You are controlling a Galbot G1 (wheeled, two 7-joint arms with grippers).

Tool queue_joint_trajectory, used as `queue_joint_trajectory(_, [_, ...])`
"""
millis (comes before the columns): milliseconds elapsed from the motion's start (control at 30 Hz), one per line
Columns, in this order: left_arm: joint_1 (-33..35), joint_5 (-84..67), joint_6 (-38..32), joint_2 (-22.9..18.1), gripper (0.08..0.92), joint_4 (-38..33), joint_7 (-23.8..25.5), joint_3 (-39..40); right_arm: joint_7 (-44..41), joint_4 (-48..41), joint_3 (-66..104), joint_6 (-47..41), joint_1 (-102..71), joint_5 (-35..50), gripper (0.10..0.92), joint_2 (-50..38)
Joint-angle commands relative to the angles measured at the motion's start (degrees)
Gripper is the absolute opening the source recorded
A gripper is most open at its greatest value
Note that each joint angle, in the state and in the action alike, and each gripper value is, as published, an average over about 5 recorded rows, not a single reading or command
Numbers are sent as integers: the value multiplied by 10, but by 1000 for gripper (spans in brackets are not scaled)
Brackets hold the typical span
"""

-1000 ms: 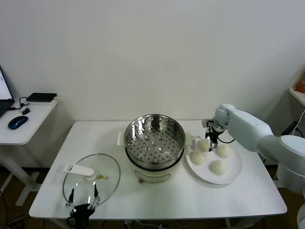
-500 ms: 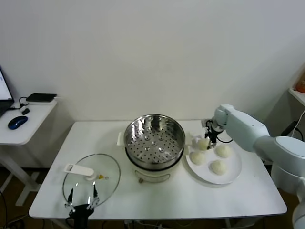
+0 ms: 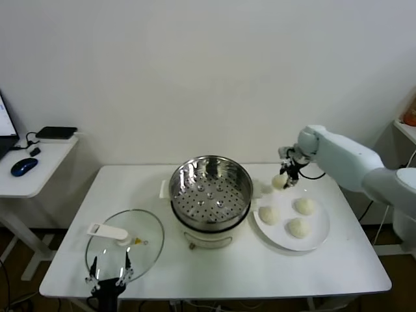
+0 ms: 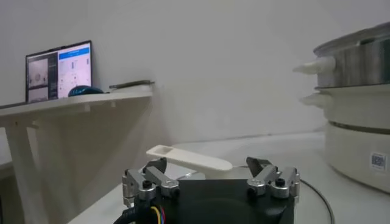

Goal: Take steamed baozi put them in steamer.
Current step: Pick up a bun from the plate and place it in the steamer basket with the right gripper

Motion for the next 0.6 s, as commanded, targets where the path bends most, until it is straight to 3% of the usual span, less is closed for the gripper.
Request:
queue_joint_trajectory(33, [1,2,-1,1,823,-1,0,1,-4,125,-131,98,160,112,612,-36])
queue_joint_trajectory(300, [-1,8,-3,-1,823,5,-2,9,42,154,-167,299,216,151,630,13])
queue_joint_trajectory(600, [-4,10,-3,-2,823,4,-6,11,23,73,-159,458,176,138,686,168])
